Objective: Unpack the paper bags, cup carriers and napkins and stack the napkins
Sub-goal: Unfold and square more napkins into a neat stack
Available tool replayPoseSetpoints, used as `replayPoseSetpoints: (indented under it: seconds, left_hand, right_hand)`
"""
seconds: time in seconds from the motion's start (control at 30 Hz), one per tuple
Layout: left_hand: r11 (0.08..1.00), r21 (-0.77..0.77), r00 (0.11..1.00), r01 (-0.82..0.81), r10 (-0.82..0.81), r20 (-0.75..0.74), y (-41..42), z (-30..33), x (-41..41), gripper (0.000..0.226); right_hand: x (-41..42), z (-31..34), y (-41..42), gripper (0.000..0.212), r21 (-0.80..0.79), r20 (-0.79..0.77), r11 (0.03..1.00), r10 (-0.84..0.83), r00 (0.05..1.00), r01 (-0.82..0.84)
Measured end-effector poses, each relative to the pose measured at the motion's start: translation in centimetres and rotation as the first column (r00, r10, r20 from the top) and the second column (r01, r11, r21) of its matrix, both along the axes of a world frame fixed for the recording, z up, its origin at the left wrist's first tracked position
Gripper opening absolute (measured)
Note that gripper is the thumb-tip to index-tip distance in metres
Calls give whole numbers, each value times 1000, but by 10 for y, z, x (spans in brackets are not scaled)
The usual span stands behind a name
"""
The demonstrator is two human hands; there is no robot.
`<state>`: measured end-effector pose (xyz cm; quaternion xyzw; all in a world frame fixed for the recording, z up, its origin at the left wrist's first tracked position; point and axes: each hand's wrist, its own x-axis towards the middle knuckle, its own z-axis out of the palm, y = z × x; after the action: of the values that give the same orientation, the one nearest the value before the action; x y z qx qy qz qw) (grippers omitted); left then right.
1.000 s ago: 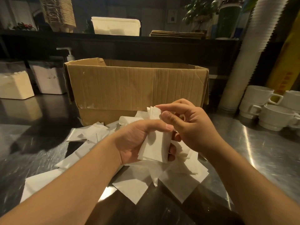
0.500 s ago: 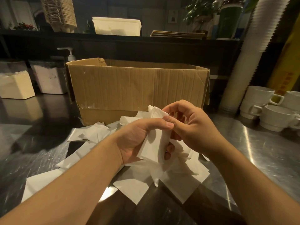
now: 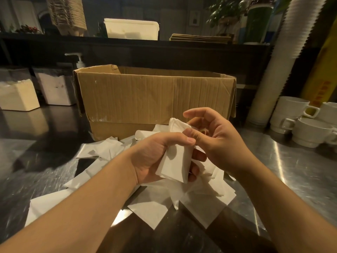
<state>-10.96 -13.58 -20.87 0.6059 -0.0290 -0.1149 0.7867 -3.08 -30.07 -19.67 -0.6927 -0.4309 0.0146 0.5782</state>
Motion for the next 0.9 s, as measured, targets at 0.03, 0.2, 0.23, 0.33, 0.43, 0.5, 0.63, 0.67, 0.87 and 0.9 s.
replayPoseSetpoints:
  seconds: [0.03, 0.2, 0.23, 0.33, 0.43, 0.5, 0.63, 0.67, 0.87, 0.9]
  left_hand:
    - [1000, -14, 1000, 19, -19, -4, 0, 0, 0, 82]
    - [999, -40, 999, 19, -20, -26, -2, 2, 0, 49]
    - [999, -46, 999, 13, -14, -35, -3, 3, -1, 48]
    - [998, -56, 1000, 1, -3, -29, -4, 4, -1, 48]
    - [999, -35, 998, -39, 38, -52, -4, 3, 0, 49]
    - [996, -68, 996, -56, 52, -71, -4, 3, 1, 53]
    - [964, -263, 999, -24, 10, -53, -2, 5, 3, 43]
    - [948, -316, 999, -22, 9, -43, -1, 6, 3, 39]
    - [855, -497, 989, -145, 146, -36, 1, 9, 5, 50]
    - [846, -510, 987, -155, 157, -39, 1, 9, 5, 50]
  right_hand:
    - [0, 0, 0, 23, 4, -6, 1000, 2, 1000, -2]
    - [1, -3, 2, 15, -2, -28, 1000, -20, 999, 20]
    - [0, -3, 2, 15, 8, -37, 1000, -18, 999, 18]
    - [-1, -2, 2, 19, 41, -68, 999, 1, 998, 2]
    - [2, -4, 2, 12, 35, -27, 998, -43, 999, 44]
    - [5, -5, 3, 12, 44, -5, 994, -104, 995, 105]
    - [12, -2, 0, 10, 50, -12, 977, -209, 978, 209]
    - [14, 0, -2, 9, 25, -29, 975, -221, 975, 222]
    - [18, 7, -10, 6, -558, 44, 818, -138, 989, 139]
    - [16, 8, -11, 7, -632, 77, 768, -68, 995, 101]
